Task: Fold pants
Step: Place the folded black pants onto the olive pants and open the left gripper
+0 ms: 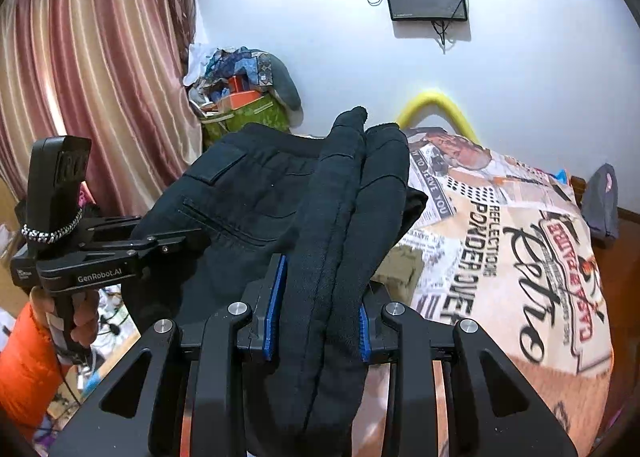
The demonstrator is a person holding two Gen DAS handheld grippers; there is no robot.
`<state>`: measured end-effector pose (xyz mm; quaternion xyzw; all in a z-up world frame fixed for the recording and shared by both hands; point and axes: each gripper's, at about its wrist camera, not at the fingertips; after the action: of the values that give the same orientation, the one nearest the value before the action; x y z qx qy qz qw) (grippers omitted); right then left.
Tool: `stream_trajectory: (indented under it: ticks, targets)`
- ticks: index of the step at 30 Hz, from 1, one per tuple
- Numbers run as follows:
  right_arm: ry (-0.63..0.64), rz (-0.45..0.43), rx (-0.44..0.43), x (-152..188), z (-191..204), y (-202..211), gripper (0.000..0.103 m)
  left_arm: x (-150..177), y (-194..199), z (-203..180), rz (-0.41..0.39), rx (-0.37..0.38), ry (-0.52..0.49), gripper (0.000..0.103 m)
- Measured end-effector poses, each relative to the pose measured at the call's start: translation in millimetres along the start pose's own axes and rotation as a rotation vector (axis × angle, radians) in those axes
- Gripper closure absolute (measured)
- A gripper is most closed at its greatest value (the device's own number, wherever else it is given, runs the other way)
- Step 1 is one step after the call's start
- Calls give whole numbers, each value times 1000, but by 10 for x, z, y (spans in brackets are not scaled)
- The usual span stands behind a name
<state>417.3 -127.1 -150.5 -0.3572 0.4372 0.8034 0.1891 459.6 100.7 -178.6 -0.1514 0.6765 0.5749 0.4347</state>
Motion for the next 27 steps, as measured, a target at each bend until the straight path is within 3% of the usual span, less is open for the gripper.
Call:
stream_trajectory:
  ticks: [11, 17, 19, 24, 27]
  targets:
    - [-5, 37, 49, -67, -271, -886, 76, 59, -1014, 505, 55, 7, 45, 80]
    - [-46, 127, 71, 103, -453, -1379, 76, 333, -1688, 632, 200, -9, 53, 80]
    - [-40, 157, 89, 184, -495, -1504, 76, 442, -1835, 645, 239, -29, 44, 73]
    - [-30, 202, 126, 296, -620, -1570, 74, 551, -1857, 673, 241, -46, 49, 55]
    - [-3, 213, 148, 311, -600, -1481, 67, 543, -1747, 624, 251, -84, 37, 55]
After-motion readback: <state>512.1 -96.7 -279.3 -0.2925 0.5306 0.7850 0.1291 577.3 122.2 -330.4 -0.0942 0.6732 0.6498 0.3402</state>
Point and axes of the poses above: each gripper's, at about its wrist camera, not at the fingertips, and y roughly against the way its jaws point, z to its left, x to its underside, and after that the axes turned 15 degrees about -y, right-handed
